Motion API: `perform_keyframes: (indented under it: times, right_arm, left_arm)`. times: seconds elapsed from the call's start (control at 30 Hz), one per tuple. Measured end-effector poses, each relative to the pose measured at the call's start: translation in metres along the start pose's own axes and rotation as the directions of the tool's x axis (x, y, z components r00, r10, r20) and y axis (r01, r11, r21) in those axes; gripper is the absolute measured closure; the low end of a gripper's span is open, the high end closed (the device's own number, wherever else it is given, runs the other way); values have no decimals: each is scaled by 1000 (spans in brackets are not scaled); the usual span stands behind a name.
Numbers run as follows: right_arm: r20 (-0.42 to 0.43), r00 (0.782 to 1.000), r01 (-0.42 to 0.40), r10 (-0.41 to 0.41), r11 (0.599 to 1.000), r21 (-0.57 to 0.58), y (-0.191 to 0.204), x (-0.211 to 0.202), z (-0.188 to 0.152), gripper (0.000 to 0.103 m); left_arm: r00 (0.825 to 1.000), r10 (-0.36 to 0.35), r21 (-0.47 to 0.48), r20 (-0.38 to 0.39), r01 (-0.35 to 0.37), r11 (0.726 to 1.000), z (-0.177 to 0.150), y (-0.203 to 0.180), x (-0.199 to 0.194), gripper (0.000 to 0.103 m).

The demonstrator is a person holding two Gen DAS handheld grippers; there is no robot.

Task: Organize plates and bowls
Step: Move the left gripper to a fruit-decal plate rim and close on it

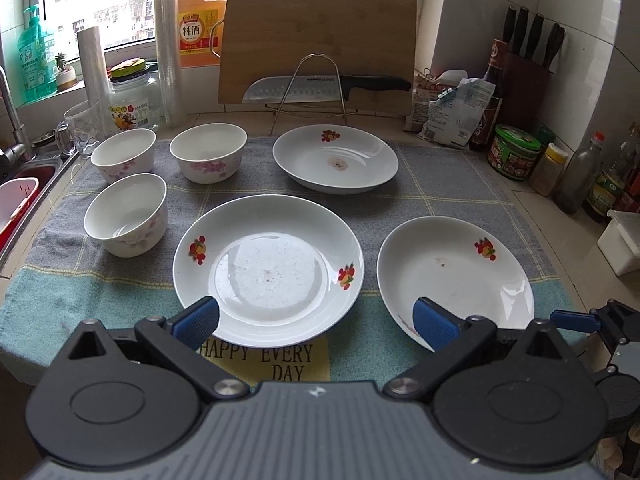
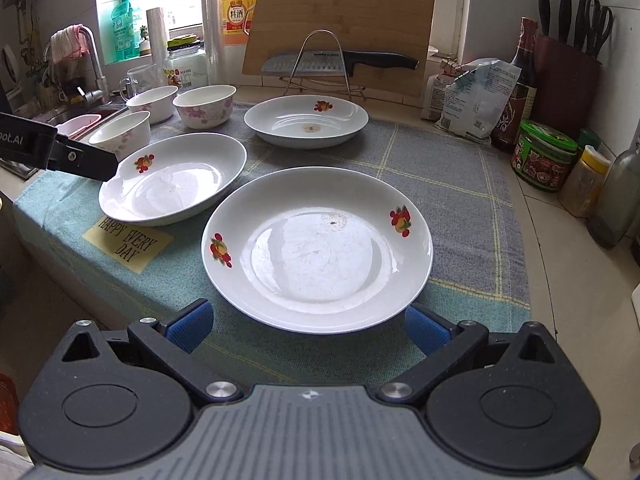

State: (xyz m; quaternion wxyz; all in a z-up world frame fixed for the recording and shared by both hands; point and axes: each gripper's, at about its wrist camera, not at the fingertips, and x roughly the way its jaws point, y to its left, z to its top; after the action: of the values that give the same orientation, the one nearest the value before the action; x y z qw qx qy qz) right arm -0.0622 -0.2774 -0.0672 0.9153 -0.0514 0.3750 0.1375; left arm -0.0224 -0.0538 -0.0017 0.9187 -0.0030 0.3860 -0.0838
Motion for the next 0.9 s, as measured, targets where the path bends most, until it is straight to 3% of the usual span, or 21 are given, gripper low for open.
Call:
perform_keyframes:
  times: [0.17,0.37,0.7,0.9]
  right_arm:
    - [-25,1000,-10,10,1000,3,-12,13,-10,0]
    - [-37,999,-19,18,1000,-15,-20,27,-17,0]
    - [-27,999,-44,43,999,-29,-25,44,-15,0]
    - [-4,999,-36,35,997,-67,-20,51,-13,0]
  left_arm:
    - [999,-12,-3,51,12,1000,0,-9,-2,1]
    - [999,-19,25,45,18,1000,4,-20,2,1]
    - [994,-101,107,-36,104,989,18,-34,33,1]
    - [979,-185,207,-85,199,958,38,-43,60,1]
